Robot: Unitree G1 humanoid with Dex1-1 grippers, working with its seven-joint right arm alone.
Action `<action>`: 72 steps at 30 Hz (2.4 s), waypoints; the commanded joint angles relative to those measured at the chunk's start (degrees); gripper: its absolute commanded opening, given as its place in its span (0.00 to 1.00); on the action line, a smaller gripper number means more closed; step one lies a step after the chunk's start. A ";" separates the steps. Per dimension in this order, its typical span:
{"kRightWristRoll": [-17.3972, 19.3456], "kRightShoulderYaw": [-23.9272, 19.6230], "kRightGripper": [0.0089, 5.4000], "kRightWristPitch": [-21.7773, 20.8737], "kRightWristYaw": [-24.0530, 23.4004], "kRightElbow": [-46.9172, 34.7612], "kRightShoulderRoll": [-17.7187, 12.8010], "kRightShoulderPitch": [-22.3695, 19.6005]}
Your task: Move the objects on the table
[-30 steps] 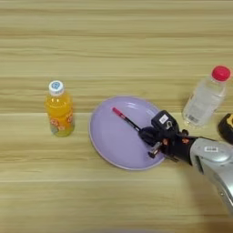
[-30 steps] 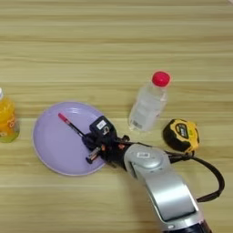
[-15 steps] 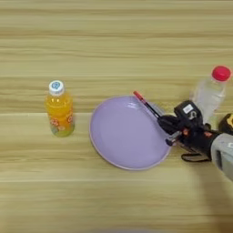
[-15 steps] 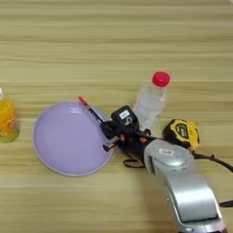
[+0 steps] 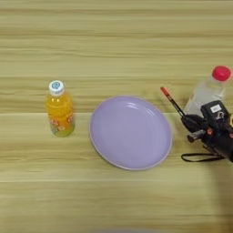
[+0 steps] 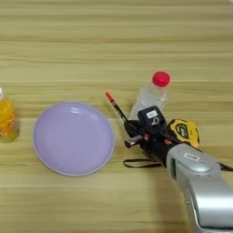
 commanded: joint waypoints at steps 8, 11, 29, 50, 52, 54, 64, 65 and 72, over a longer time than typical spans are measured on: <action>-2.18 1.30 0.10 -7.42 -2.43 4.17 -0.95 -0.61; -2.57 1.93 0.10 -8.16 -2.51 4.78 -1.25 -0.46; -3.83 3.00 0.10 -9.48 -2.48 7.34 -1.67 -0.23; -5.74 0.53 0.33 -4.75 -1.79 -5.21 -4.82 1.31; -5.18 0.97 0.38 -4.30 -1.97 -6.52 -3.87 2.62; -5.11 1.09 0.41 -4.31 -2.30 -7.38 -3.31 3.12; -4.91 0.89 0.63 -4.57 -2.36 -8.19 -3.24 3.94; -4.82 0.75 0.65 -4.52 -2.31 -8.43 -3.32 4.17; -4.29 -0.65 0.81 -4.25 -2.02 -9.44 -3.81 5.16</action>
